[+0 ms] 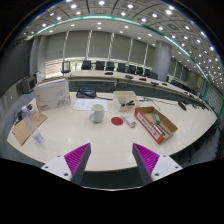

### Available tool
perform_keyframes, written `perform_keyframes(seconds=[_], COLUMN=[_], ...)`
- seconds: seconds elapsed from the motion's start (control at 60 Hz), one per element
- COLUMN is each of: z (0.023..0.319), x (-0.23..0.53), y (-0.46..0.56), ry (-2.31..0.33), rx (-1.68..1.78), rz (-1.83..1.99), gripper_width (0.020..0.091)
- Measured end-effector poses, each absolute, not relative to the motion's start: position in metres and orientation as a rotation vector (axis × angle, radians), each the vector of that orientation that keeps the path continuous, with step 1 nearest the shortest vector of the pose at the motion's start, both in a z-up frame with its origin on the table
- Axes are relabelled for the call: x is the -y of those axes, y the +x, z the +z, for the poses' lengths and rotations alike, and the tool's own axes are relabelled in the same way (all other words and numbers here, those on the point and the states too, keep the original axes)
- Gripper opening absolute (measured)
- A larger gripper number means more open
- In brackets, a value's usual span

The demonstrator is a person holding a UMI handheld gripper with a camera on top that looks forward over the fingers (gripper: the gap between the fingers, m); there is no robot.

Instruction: Pour water

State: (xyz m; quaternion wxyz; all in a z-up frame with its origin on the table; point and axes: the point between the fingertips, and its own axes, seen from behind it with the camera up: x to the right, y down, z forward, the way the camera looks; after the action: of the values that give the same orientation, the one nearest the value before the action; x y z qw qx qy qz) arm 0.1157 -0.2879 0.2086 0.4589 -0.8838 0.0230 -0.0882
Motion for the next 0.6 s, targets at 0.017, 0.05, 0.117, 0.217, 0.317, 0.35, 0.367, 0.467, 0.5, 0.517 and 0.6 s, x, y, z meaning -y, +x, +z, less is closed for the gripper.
perform_keyframes(seconds=[0.017,0.05,0.117,0.217,0.317,0.35,0.367,0.467,0.5,0.517,0.6], z=[0.207,0.202,0.191,0.166,0.141,0.133,0.129,0.113,0.11,0.109,0.103], x=[0.288,0.288,0.289,0.295,0.294,0.292,0.29,0.275,0.268,0.263,0.236], y=[0.106,0.088,0.05,-0.011,-0.083,-0.105,-0.116,-0.179,-0.195,-0.204,-0.238], ry=[-2.178,-2.182,-2.191,-2.227,-2.244,-2.248,-2.249,-2.233,-2.216,-2.206,-2.15], rx=[-0.055,-0.051,-0.041,-0.013,0.041,0.06,0.068,0.11,0.125,0.133,0.165], rz=[-0.215,-0.208,-0.193,-0.17,-0.113,-0.097,-0.089,-0.018,0.004,0.011,0.034], gripper_width=[0.0861,0.0862,0.086,0.086,0.0863,0.0862,0.0862,0.0862,0.086,0.086,0.086])
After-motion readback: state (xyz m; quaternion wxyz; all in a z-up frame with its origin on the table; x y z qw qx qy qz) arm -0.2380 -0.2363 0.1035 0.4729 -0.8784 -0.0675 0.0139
